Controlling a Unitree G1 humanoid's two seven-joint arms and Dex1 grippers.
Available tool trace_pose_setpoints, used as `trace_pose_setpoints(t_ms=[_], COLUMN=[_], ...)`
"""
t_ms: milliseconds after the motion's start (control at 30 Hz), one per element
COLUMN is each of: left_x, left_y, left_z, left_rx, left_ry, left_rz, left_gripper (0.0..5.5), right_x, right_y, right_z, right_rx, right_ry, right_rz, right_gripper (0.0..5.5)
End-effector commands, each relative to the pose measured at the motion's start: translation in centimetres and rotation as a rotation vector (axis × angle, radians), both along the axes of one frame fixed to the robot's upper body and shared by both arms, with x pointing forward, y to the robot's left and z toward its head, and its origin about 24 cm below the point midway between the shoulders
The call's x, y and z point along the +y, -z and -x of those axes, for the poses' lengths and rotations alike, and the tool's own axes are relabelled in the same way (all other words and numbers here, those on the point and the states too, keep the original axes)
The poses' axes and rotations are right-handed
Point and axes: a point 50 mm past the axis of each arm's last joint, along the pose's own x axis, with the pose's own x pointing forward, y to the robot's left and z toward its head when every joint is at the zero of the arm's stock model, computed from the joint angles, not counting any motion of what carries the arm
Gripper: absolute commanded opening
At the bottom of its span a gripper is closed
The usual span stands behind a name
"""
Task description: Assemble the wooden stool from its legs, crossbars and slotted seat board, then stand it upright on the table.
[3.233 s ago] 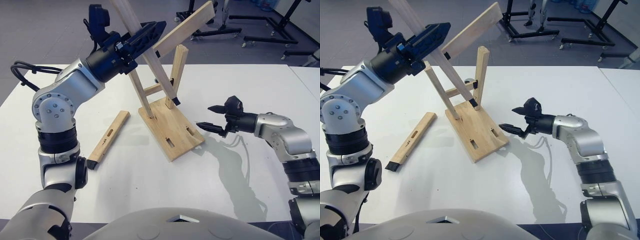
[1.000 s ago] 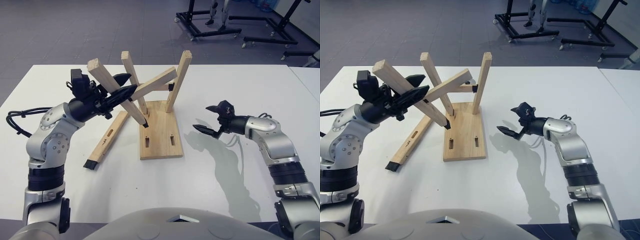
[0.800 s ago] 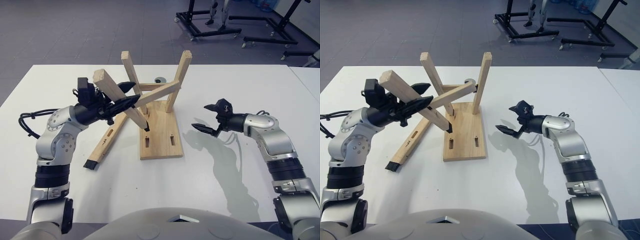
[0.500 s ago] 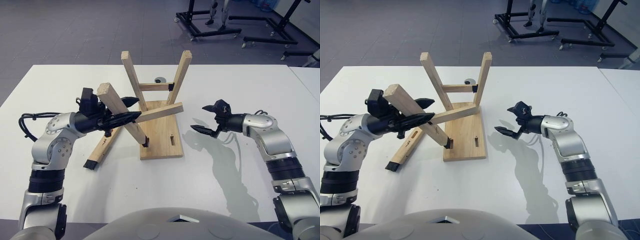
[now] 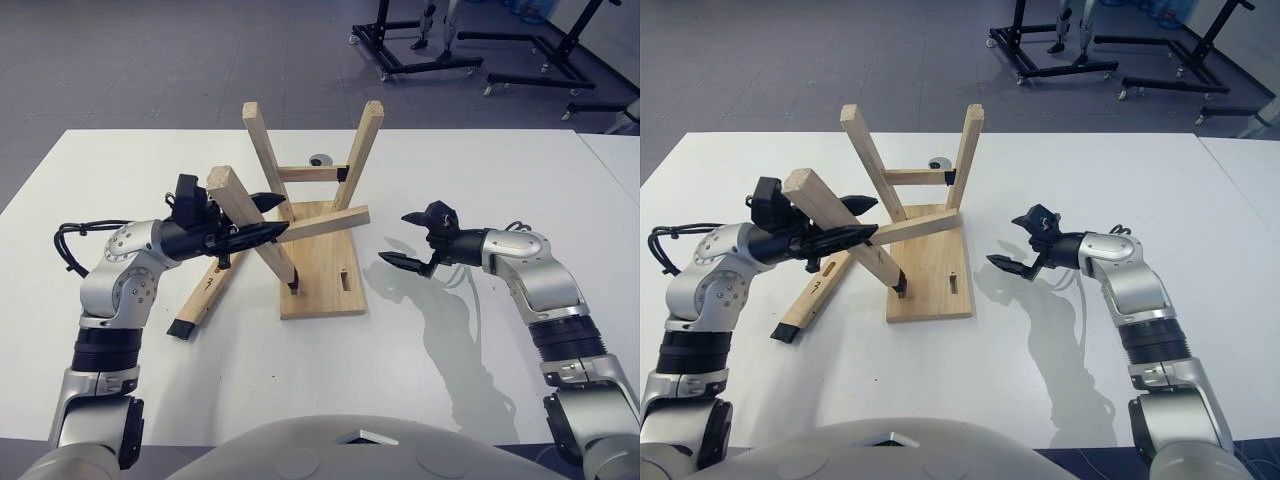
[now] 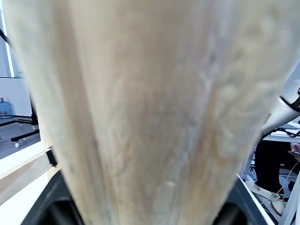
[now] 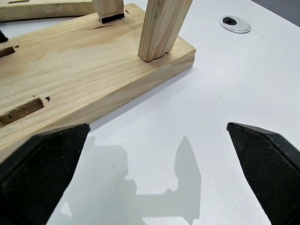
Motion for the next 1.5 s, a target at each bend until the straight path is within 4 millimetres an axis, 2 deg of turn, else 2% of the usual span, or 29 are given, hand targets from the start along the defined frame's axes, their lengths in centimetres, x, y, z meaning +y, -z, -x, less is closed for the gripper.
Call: trace_pose_setpoints(t_ms=[33, 300, 733, 1100, 1267, 1500], left_x=[0.1, -0.6, -0.1, -0.2, -1.0, -1.5], left_y=[0.0, 0.2, 0.5, 1.8, 2.8, 4.0], left_z=[-0.2, 0.0, 0.6, 0.6, 1.2, 1.6], left_rx=[-0.016, -0.010, -0.007, 0.011, -0.005, -0.039], left_ry=[0.000, 0.007, -0.014, -0.026, 0.006, 0.025], left_rz=[-0.016, 0.003, -0.016, -0.039, -0.090, -0.269], left_gripper=[2.08, 2.08, 2.08, 2.08, 2.08, 2.08], right_x=[0.2, 0.2, 0.4, 0.4, 0.4, 0.5], right_y=[-0.4, -0.2, 0.1, 0.0, 0.0, 0.3], right_z=[-0.2, 0.1, 0.5, 0.3, 0.2, 0.6], right_rx=[-0.013, -0.007, -0.002, -0.004, -0.007, 0.000], right_ry=[-0.011, -0.011, -0.004, -0.006, -0.003, 0.006], right_rz=[0.006, 0.005, 0.000, -0.002, -0.005, -0.011], right_gripper=[5.40, 5.40, 5.40, 5.40, 5.40, 5.40])
